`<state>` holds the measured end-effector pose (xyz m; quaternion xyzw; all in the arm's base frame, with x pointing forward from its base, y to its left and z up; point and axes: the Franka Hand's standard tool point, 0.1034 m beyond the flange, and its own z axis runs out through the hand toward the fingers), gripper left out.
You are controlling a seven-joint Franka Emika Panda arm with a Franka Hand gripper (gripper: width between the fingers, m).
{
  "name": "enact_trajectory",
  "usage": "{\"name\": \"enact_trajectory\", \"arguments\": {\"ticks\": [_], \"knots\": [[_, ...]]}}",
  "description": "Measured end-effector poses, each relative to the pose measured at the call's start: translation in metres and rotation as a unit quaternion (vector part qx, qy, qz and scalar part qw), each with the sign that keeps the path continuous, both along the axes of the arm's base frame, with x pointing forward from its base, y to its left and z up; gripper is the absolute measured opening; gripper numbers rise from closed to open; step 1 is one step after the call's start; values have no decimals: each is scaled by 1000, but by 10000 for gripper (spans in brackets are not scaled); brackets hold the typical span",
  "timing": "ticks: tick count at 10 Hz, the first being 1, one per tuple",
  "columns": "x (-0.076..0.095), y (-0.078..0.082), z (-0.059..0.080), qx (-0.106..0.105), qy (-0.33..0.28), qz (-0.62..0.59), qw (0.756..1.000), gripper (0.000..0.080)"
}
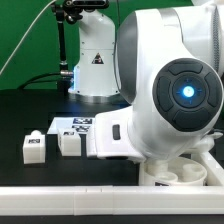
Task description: Assemble stool
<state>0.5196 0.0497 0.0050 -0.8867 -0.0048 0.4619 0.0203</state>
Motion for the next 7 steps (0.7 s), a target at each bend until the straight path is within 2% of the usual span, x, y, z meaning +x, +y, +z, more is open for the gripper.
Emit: {"name": "enact_trajectory", "arguments": {"ticks": [1, 2, 3, 6, 7], "knots": [[0, 0, 0, 0, 0, 0, 1000, 391], [0, 0, 0, 0, 0, 0, 1000, 391], [0, 0, 0, 0, 0, 0, 1000, 326], [3, -1, 4, 0, 0, -1, 1000, 326], [5, -1, 14, 1, 4, 0, 1000, 326]]}}
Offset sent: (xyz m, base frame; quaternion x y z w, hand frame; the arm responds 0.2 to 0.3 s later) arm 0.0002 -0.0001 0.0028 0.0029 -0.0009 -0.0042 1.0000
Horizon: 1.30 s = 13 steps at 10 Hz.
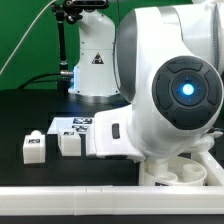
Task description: Assemble stool
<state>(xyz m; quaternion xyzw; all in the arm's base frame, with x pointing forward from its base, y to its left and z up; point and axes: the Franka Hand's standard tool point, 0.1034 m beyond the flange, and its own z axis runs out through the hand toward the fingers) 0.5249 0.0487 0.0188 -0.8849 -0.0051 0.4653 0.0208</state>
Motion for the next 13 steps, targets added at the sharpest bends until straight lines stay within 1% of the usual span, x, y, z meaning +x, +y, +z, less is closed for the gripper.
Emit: {"name": "enact_trajectory", "arguments": {"ticks": [1, 3, 4, 5, 6, 7, 8, 9, 10, 11, 12, 13], "knots": [[4, 0, 14, 0, 5, 2, 1000, 326], [13, 3, 43, -1, -4, 4, 1000, 327], [15, 5, 47, -7, -8, 1, 1000, 327], [17, 5, 44, -5, -14, 2, 1000, 327], [23, 5, 42, -5, -35, 1, 999, 327], [23, 5, 43, -5, -36, 1, 999, 327], [28, 7, 41, -4, -47, 1, 999, 327], [49, 12, 44, -2, -109, 1, 994, 327], [52, 13, 58, -1, -149, 0, 989, 327], [50, 13, 64, -1, -159, -1, 987, 327], [63, 13, 70, -1, -200, -4, 980, 327], [67, 13, 83, 0, -239, -6, 971, 327]]}}
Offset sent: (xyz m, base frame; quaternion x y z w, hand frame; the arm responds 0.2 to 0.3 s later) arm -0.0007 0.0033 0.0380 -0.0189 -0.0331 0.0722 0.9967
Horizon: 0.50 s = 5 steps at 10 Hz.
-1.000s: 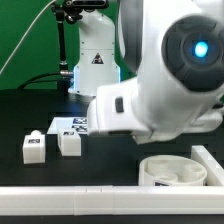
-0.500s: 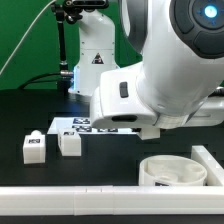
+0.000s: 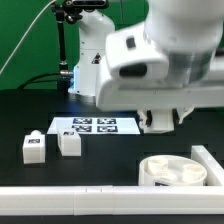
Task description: Assemble stool
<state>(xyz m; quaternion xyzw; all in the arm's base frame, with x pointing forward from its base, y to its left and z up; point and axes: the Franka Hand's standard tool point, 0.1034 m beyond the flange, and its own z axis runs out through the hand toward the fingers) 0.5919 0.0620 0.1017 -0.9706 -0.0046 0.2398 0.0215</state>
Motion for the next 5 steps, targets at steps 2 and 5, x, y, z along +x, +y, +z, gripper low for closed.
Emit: {"name": "enact_trajectory", "arguments": {"ticks": [2, 5], "knots": [[8, 1, 4, 1, -81, -5, 997, 327], [18, 2, 5, 4, -188, -13, 982, 327]]}}
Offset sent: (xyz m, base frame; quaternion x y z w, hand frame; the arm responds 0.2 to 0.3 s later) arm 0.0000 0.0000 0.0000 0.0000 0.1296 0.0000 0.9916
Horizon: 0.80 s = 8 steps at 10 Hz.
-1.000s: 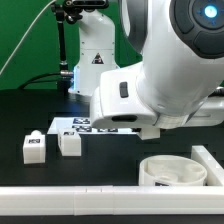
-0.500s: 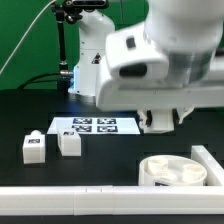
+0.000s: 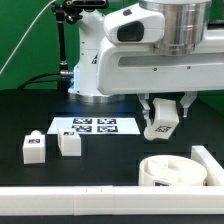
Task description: Assemble stool
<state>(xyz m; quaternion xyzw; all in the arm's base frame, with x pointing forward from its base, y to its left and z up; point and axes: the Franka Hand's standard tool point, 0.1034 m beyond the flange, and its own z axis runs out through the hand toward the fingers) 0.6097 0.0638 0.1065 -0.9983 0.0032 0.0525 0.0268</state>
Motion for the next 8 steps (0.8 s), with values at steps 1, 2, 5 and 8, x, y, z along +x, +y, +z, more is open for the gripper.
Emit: {"name": "enact_trajectory", "arguments": {"ticks": [1, 2, 5, 8], "knots": [[2, 0, 6, 6, -28, -10, 1000, 327], [5, -2, 10, 17, -46, -28, 998, 327], [16, 0, 16, 20, -159, -47, 986, 327], [20, 0, 15, 15, -266, -48, 963, 327]]}}
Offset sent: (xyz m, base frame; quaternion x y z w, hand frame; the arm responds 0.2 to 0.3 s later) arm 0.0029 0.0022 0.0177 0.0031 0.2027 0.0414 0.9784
